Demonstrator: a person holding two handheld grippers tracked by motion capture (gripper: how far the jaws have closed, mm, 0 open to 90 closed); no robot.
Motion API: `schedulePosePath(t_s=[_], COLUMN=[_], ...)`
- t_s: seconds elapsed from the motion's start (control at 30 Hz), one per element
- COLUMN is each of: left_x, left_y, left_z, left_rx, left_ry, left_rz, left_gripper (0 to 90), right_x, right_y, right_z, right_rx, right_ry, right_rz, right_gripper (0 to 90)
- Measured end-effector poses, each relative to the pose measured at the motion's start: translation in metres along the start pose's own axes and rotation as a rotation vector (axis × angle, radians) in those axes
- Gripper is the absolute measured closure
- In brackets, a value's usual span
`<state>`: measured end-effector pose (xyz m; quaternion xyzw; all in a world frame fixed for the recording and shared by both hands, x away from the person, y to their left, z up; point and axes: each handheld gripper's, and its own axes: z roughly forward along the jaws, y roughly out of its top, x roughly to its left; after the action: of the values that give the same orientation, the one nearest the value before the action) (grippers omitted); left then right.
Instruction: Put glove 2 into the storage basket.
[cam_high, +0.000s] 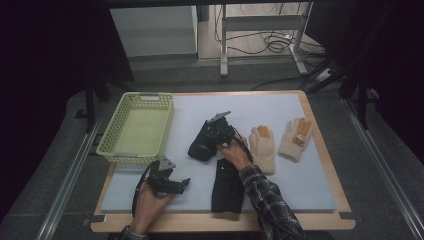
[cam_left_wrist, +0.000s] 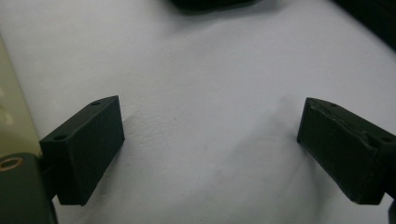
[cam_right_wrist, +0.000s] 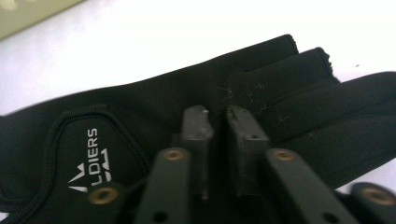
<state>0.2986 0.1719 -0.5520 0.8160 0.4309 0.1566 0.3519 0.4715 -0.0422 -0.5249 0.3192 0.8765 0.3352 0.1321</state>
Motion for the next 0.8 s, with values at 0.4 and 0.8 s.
schedulePosePath(t_s=[0.4, 0.8], left_x=[0.000, 0.000], left_y=[0.000, 0.000], left_z=[0.000, 0.000], left_rx=[0.001, 0.001], left_ry=[-0.001, 0.000], left_rz=[0.000, 0.002], left_gripper=[7.4, 7.4], right_x=[0.002, 0.024], right_y=[0.010, 0.004], right_z=[-0.039, -0.119], right_rx=[-0.064, -0.114], right_ry=[0.042, 0.150], right_rz=[-0.046, -0.117], right_gripper=[87.1, 86.9])
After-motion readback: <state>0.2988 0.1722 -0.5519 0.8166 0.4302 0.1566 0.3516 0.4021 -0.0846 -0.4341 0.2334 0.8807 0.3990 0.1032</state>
